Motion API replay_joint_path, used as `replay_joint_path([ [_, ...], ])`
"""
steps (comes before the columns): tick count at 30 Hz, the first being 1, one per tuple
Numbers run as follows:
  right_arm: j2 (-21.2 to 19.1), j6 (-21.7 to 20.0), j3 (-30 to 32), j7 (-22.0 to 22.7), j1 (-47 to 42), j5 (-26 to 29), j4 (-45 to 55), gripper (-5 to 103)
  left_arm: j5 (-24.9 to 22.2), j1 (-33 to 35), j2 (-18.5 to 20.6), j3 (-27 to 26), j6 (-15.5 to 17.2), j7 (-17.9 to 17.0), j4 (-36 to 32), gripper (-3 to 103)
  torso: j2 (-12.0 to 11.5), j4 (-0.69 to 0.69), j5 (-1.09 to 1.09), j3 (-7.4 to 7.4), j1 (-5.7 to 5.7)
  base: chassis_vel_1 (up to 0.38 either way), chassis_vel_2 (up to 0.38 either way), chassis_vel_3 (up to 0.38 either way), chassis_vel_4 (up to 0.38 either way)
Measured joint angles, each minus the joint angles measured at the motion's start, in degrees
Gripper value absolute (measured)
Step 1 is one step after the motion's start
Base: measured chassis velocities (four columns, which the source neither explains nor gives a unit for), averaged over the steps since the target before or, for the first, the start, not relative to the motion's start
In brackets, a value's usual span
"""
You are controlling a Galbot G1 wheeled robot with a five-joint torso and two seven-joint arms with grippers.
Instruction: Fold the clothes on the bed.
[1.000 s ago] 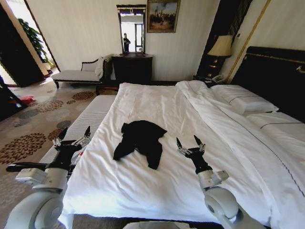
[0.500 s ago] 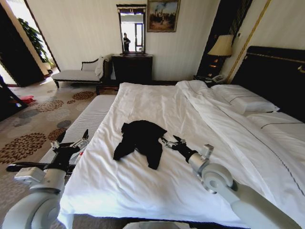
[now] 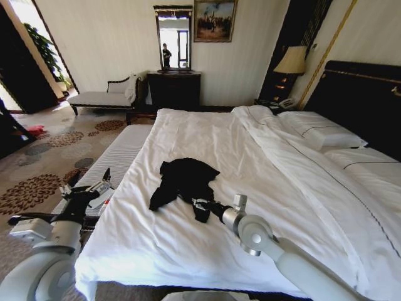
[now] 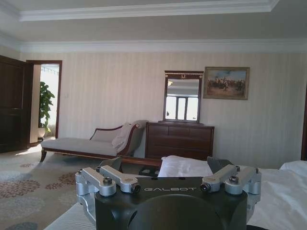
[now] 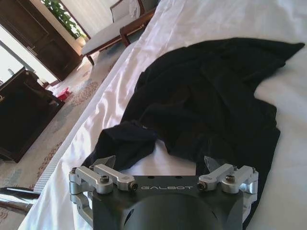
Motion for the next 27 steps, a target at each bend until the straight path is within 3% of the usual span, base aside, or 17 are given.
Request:
replay_joint_path([
  [7,2.46,-1.88,-0.58,6.07,-0.06,3.85,-0.56,100,0.22,-0.05,-0.49,0.42,0.24,-0.31,0.02,100,0.00,0.00,0.00,0.00,0.00,0.000,0.000,0.000,0.000],
  [9,3.84,-2.98,-0.85,10.02,-0.26,4.91,-0.68,100,0.29,-0.04,-0.41,0.42,0.26,-0.47,0.04,100,0.00,0.00,0.00,0.00,0.00,0.000,0.000,0.000,0.000],
  [27,5.69,-3.64,-0.06,11.88,-0.61,4.18,-5.29,100,0.38,0.12,-0.38,0.47,0.05,-0.62,0.04,100,0.00,0.00,0.01,0.00,0.00,0.000,0.000,0.000,0.000],
])
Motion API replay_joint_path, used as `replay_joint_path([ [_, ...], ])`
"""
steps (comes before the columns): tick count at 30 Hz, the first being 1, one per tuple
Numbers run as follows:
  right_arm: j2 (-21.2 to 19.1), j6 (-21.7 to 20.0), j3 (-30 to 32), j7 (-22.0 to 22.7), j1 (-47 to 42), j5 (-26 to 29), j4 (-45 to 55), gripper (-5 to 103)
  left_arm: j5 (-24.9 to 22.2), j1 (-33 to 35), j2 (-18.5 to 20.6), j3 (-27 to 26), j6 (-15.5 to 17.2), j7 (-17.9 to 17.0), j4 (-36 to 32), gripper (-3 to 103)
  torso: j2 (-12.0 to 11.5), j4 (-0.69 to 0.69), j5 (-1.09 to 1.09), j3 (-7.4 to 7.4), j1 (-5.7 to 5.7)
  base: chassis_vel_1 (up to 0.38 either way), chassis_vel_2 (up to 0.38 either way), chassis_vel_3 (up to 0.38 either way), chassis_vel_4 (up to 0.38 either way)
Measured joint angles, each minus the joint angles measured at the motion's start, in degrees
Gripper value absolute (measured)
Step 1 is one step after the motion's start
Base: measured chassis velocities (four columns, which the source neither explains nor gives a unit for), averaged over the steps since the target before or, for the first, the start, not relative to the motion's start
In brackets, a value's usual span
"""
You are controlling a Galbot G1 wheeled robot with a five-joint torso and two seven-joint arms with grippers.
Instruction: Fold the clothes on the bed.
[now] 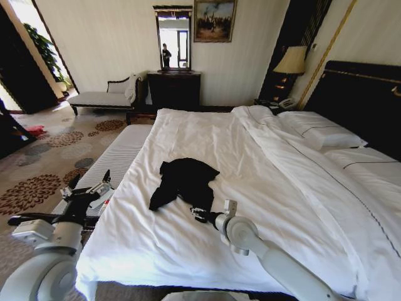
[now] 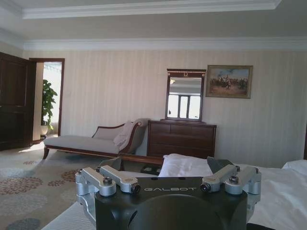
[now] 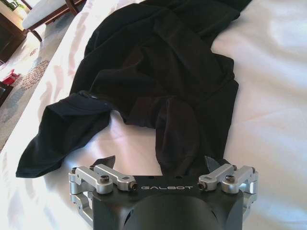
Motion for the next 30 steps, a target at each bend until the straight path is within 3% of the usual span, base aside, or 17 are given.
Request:
replay_joint_path([
  [10,0.45,0.04,0.07,0.13,0.12,-0.03,-1.10,102,0.07,0.17,-0.12,-0.07,-0.13,-0.05,0.00,100,0.00,0.00,0.00,0.00,0.00,0.000,0.000,0.000,0.000],
  [12,0.58,0.11,0.10,0.09,0.08,-0.20,-1.52,93,0.11,0.14,-0.19,-0.02,-0.14,-0.06,0.00,100,0.00,0.00,0.00,0.00,0.00,0.000,0.000,0.000,0.000],
  [14,0.62,0.12,0.11,0.07,0.08,-0.25,-1.66,93,0.12,0.14,-0.20,0.00,-0.15,-0.06,0.00,100,0.00,0.00,0.00,0.00,0.00,0.000,0.000,0.000,0.000],
  [15,0.74,0.13,0.14,0.01,0.08,-0.48,-2.09,83,0.14,0.14,-0.23,0.03,-0.16,-0.07,0.00,100,0.00,0.00,0.00,0.00,0.00,0.000,0.000,0.000,0.000],
  [18,0.88,0.13,0.14,-0.03,0.14,-0.66,-2.56,78,0.15,0.16,-0.23,0.03,-0.16,-0.07,0.00,100,0.00,0.00,0.00,0.00,0.00,0.000,0.000,0.000,0.000],
  [27,0.96,0.09,-0.19,-0.14,0.31,-1.44,-3.26,39,0.37,0.04,-0.34,0.07,-0.26,-0.13,0.00,100,0.00,0.00,0.00,0.00,0.00,0.000,0.000,0.000,0.000],
  [30,0.69,0.08,-0.19,-0.14,0.21,-1.46,-3.03,34,0.43,0.02,-0.36,0.12,-0.27,-0.13,0.00,100,0.00,0.00,0.00,0.00,0.00,0.000,0.000,0.000,0.000],
])
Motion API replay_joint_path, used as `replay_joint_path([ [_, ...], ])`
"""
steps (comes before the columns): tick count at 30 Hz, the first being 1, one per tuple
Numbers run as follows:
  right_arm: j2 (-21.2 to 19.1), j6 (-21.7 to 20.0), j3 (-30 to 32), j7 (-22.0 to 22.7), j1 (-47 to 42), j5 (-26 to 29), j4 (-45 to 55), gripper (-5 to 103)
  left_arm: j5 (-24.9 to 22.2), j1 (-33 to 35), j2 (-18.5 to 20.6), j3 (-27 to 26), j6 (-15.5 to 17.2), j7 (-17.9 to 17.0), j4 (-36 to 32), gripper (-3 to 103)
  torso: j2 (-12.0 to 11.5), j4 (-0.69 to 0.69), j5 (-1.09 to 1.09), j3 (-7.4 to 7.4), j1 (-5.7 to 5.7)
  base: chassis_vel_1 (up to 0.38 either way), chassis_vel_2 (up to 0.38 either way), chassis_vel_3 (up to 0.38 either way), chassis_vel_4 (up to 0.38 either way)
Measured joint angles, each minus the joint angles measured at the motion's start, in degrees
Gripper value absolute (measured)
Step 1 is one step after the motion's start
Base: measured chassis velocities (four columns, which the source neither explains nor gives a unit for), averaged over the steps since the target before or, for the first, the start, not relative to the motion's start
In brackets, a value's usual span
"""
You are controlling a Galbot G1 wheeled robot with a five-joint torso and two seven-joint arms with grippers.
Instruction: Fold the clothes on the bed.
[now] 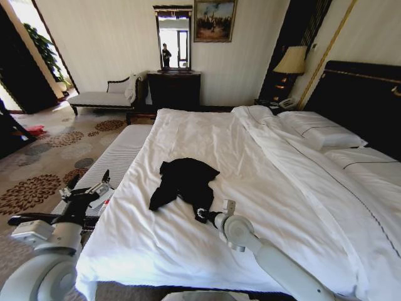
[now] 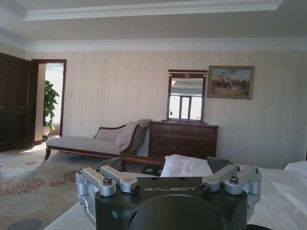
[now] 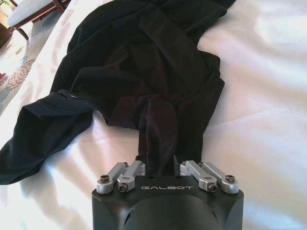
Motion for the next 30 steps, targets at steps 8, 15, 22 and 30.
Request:
replay_joint_path([
  [8,-0.44,-0.27,0.44,0.04,-0.60,-0.09,0.75,1,0.60,-0.08,-0.16,0.24,-0.11,0.00,0.00,100,0.00,0.00,0.00,0.00,0.00,0.000,0.000,0.000,0.000],
  [15,-0.52,-0.49,0.48,0.13,-1.32,-0.56,1.68,0,0.44,0.01,0.05,0.78,0.08,-0.02,0.00,100,0.00,0.01,0.00,0.00,0.00,0.000,0.000,0.000,0.000],
  [22,-0.48,-0.25,1.05,-0.13,-1.68,-1.96,2.27,0,-7.75,-2.58,5.92,3.14,5.88,-2.47,1.76,100,0.00,0.00,0.02,0.00,0.00,0.000,0.000,0.000,0.000],
  [30,-0.19,-0.15,5.18,-0.73,-1.83,-1.99,3.30,0,-24.15,-10.26,13.11,7.43,17.13,-4.92,14.84,100,0.00,0.00,-0.01,0.00,0.00,0.000,0.000,0.000,0.000],
])
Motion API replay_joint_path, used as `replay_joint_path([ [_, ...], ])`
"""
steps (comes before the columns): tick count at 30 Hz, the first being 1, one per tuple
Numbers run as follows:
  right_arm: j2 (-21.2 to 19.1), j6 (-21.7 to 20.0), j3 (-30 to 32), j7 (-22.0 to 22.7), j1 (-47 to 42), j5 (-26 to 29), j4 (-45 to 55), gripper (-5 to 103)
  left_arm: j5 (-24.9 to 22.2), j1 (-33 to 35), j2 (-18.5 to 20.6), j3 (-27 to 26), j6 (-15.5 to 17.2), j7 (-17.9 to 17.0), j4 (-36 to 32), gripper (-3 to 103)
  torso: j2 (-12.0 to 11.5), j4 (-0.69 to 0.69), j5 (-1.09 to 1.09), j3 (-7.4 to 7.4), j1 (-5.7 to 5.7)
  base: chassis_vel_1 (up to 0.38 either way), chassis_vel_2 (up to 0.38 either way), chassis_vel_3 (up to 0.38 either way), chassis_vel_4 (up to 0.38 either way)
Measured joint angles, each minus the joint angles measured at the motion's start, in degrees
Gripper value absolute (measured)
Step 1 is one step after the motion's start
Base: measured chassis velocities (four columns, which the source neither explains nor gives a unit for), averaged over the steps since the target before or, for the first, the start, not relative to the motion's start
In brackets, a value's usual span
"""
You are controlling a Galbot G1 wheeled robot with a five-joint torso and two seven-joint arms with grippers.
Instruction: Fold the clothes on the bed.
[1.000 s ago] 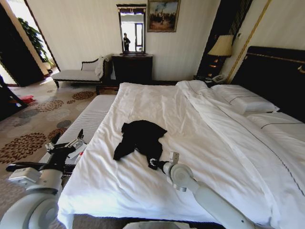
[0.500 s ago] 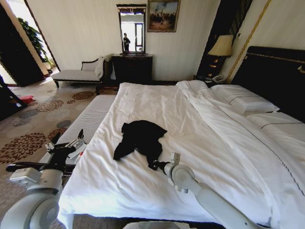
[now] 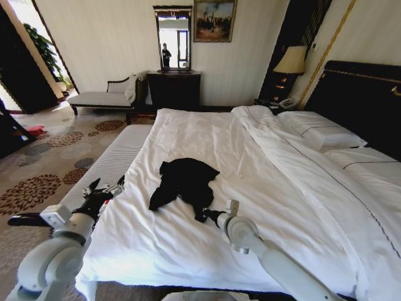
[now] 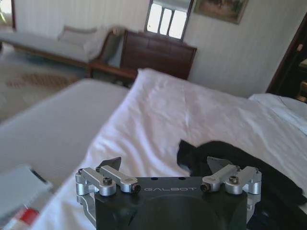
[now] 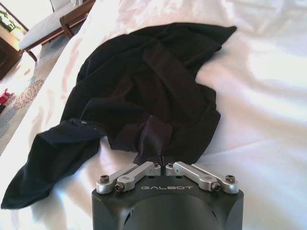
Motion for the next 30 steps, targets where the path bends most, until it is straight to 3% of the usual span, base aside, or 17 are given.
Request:
replay_joint_path([
  [1,-0.01,0.00,0.19,-0.03,-0.06,-0.01,0.03,0,-2.37,-0.76,0.22,0.57,0.82,-0.42,0.97,100,0.00,0.00,0.00,0.00,0.00,0.000,0.000,0.000,0.000],
  [3,0.11,0.01,1.33,-0.11,-0.35,0.02,0.19,0,-11.48,-4.61,0.61,4.02,3.54,-2.36,5.38,100,0.00,-0.01,0.01,0.00,0.00,0.000,0.000,0.000,0.000],
  [8,0.52,0.04,2.85,-0.21,-0.82,0.19,0.23,0,-17.12,-8.55,-0.23,9.82,4.67,-2.43,9.50,100,0.00,0.00,0.01,0.00,0.00,0.000,0.000,0.000,0.000],
  [14,0.62,0.09,3.23,-0.33,-1.50,0.06,0.07,0,-17.86,-10.52,-1.89,14.20,4.24,-1.27,12.54,100,0.00,-0.01,0.01,0.00,0.00,0.000,0.000,0.000,0.000],
  [23,1.11,0.12,2.87,-0.33,-2.10,-0.63,-0.24,0,-11.32,-9.44,-3.11,18.20,3.54,-0.17,13.51,100,0.00,0.00,0.02,-0.01,-0.01,0.000,0.000,0.000,0.000],
  [25,1.25,0.14,2.75,-0.33,-2.22,-0.89,-0.38,0,-8.84,-9.37,-2.86,18.75,3.24,0.27,13.65,100,0.00,0.00,0.01,-0.01,-0.01,0.000,0.000,0.000,0.000],
  [27,1.53,0.15,2.65,-0.34,-2.44,-1.08,-0.41,0,-3.16,-9.15,-2.17,19.65,2.29,1.98,13.81,100,0.00,0.00,0.01,-0.01,-0.01,0.000,0.000,0.000,0.000],
  [29,1.59,0.15,2.63,-0.33,-2.53,-1.16,-0.42,0,-1.48,-9.18,-1.81,19.92,2.06,2.48,13.81,103,0.00,0.00,0.02,-0.01,0.00,0.000,0.000,0.000,0.000],
  [30,1.59,0.16,2.60,-0.34,-2.67,-1.39,-0.41,0,1.46,-9.53,-0.75,20.59,1.77,3.41,13.78,95,0.00,0.00,0.01,-0.01,-0.01,0.000,0.000,0.000,0.000],
])
